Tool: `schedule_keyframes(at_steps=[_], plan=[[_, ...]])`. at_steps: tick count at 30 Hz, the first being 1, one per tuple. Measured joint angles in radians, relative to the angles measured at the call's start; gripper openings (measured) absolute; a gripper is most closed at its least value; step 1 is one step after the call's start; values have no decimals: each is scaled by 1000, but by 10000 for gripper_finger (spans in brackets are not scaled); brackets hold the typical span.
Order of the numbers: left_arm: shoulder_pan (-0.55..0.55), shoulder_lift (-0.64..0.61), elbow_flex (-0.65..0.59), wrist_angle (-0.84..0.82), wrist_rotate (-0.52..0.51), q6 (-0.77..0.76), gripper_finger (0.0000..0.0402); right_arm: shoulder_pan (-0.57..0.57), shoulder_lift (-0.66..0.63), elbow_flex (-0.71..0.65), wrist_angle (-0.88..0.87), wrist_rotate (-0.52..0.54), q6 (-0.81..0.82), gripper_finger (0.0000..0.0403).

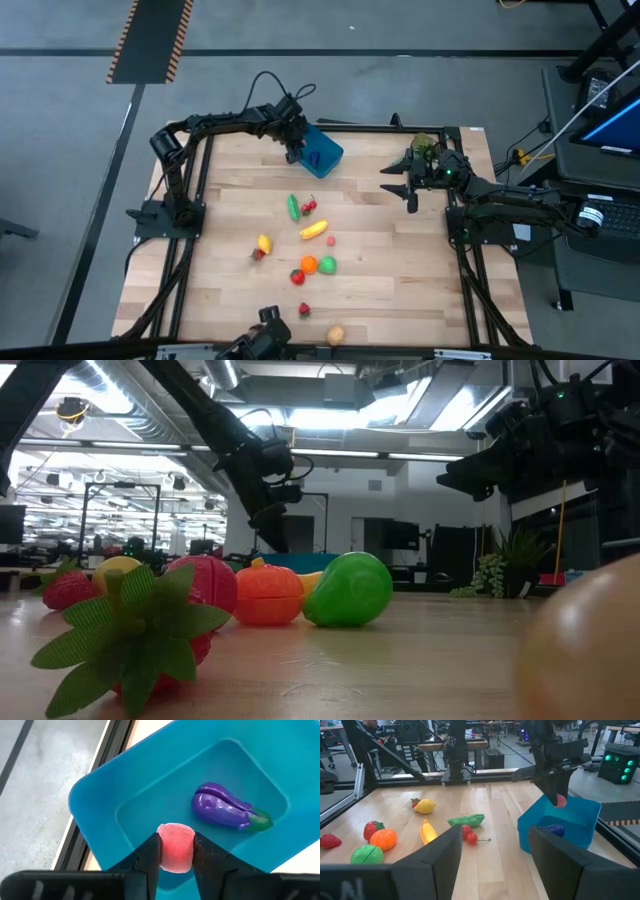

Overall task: Pick and placing Produce into tupperware
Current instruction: Put the pink peach into the blue bin, then put the peach into the blue bin

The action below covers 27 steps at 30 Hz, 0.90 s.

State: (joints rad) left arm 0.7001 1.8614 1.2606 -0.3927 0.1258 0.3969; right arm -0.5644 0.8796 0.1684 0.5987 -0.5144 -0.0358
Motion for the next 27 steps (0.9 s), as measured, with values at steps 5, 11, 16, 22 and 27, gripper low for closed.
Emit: schedule_keyframes(at_steps=[5,11,16,22,27], plan=[[-7,0,0,4,-71,-1,119,0,0,0,-2,0,0,229],[-12,0,0,4,-113,4,149,0,0,0,-6,0,-1,229],[-16,0,0,4,-115,6,167,0,0,0,-6,0,-3,229],[-22,-18,-1,6,-95,-16,165,0,0,0,-6,0,-3,229],[-22,-104,-1,9,43,-29,150,0,0,0,-6,0,-3,229]])
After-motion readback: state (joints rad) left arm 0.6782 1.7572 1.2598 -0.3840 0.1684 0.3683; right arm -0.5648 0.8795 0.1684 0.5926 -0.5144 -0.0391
